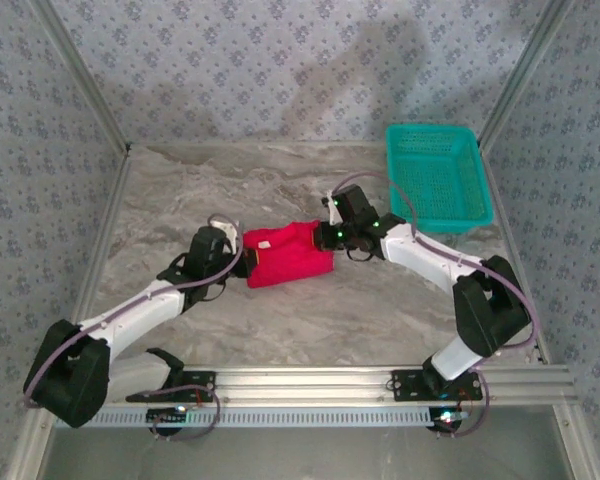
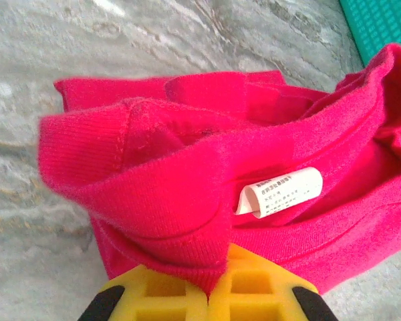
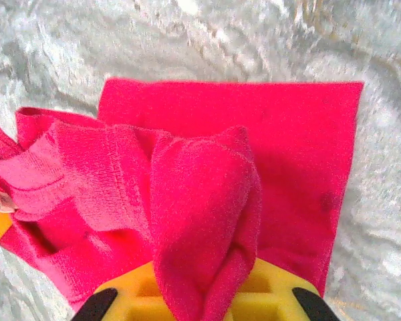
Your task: Fold the inside-out t-shirt
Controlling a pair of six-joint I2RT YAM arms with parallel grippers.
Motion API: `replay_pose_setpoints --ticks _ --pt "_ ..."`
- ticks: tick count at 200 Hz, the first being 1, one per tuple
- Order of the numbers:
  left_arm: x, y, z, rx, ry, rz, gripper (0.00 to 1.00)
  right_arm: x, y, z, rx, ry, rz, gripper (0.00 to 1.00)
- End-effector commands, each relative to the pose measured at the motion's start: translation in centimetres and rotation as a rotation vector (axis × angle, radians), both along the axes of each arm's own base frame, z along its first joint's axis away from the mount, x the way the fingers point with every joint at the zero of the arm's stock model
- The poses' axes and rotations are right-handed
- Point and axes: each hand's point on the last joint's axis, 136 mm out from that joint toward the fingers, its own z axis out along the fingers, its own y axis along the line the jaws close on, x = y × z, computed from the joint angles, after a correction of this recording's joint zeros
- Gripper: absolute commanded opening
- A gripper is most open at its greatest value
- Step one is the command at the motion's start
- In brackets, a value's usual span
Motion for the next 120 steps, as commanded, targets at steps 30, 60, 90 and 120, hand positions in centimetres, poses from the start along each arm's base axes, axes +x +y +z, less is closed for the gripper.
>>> replay_pose_setpoints --ticks 30,60,90,120 --pt "6.3 0.6 -0.6 0.118 -0.004 0.038 0.00 6.6 -0.6 -1.8 -0.079 -0.006 -0.081 0.00" --pt "9.4 0.6 -3.3 0.142 0.086 0.041 0.00 9.2 -0.7 -5.7 -0.115 0.062 -0.103 0.00" --pt "11.0 0.4 -5.5 0.167 0.152 0.044 0.01 10.6 -0.4 -9.0 -0.150 0.140 -0.111 0.03" --pt "11.8 -0.1 -4.2 0.168 0.161 0.024 0.19 10.3 -0.6 -7.2 -0.139 0.140 -0.127 0.30"
